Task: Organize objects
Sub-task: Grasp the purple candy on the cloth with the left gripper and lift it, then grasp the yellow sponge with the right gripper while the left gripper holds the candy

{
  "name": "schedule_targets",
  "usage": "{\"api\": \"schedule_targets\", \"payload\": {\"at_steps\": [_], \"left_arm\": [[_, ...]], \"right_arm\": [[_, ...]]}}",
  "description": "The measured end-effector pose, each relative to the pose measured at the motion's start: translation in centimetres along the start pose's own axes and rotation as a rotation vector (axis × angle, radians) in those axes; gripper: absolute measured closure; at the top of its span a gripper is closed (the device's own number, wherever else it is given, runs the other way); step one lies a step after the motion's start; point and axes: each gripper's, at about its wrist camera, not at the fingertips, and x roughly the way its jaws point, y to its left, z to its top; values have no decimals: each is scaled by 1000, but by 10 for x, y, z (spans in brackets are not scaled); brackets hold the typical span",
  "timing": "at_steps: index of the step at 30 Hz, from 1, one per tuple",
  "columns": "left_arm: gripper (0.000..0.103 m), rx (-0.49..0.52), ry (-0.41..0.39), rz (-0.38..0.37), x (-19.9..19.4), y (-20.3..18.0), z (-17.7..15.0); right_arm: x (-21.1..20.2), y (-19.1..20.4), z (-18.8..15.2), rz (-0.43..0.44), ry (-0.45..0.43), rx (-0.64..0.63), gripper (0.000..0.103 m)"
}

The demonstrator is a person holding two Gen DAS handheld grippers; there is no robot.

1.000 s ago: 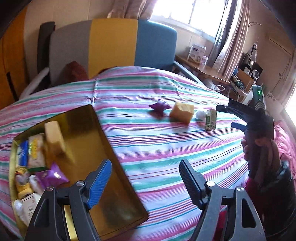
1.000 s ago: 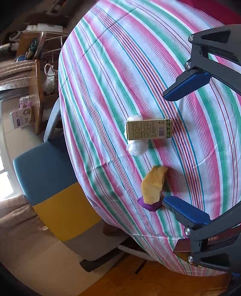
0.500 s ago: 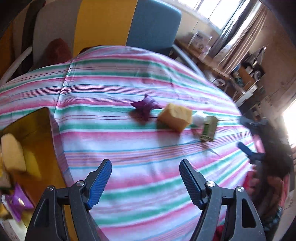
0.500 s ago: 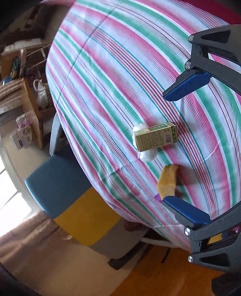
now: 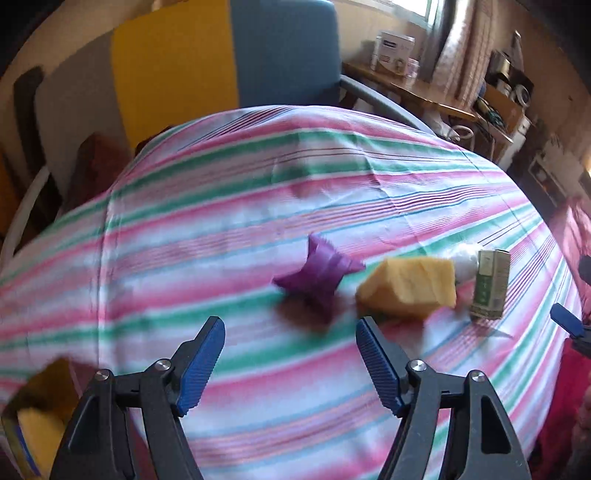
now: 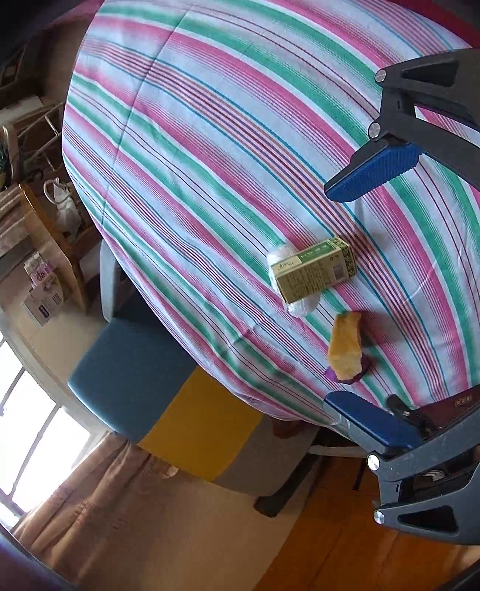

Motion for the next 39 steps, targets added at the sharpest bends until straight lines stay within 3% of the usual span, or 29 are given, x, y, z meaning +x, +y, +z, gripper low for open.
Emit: {"api": "schedule_targets", "payload": {"at_steps": [5, 10, 11, 12, 13, 14, 16, 24, 29, 34, 39], "left_arm": [[29, 128, -20, 25, 20, -19, 19], [29, 184, -9, 30, 47, -30, 29], [32, 193, -8, 44, 53, -31, 31], [50, 193, -2, 52, 59, -31, 32], [62, 176, 15, 50, 65, -29, 33], [69, 147, 39, 37, 70, -25, 32], [71, 100, 60, 19, 72, -20, 26], [72, 7, 86, -8, 46, -23, -11], [72, 74, -47, -11, -2, -55, -38], [72, 41, -49, -76, -33, -80, -90], [72, 105, -95, -46, -55, -101, -145]], "right_arm": [[10, 5, -4, 21, 56, -27, 0], [14, 11, -8, 36, 82, -56, 0], [16, 12, -9, 39, 89, -58, 0], [16, 11, -9, 39, 93, -59, 0], [17, 12, -9, 37, 95, -61, 0], [17, 12, -10, 35, 95, -64, 0], [17, 12, -10, 35, 96, -69, 0], [12, 13, -9, 24, 78, -87, 0], [7, 5, -5, 16, 50, -47, 0], [1, -3, 0, 35, 26, 8, 0], [-3, -11, 4, 42, 11, 50, 0]]}}
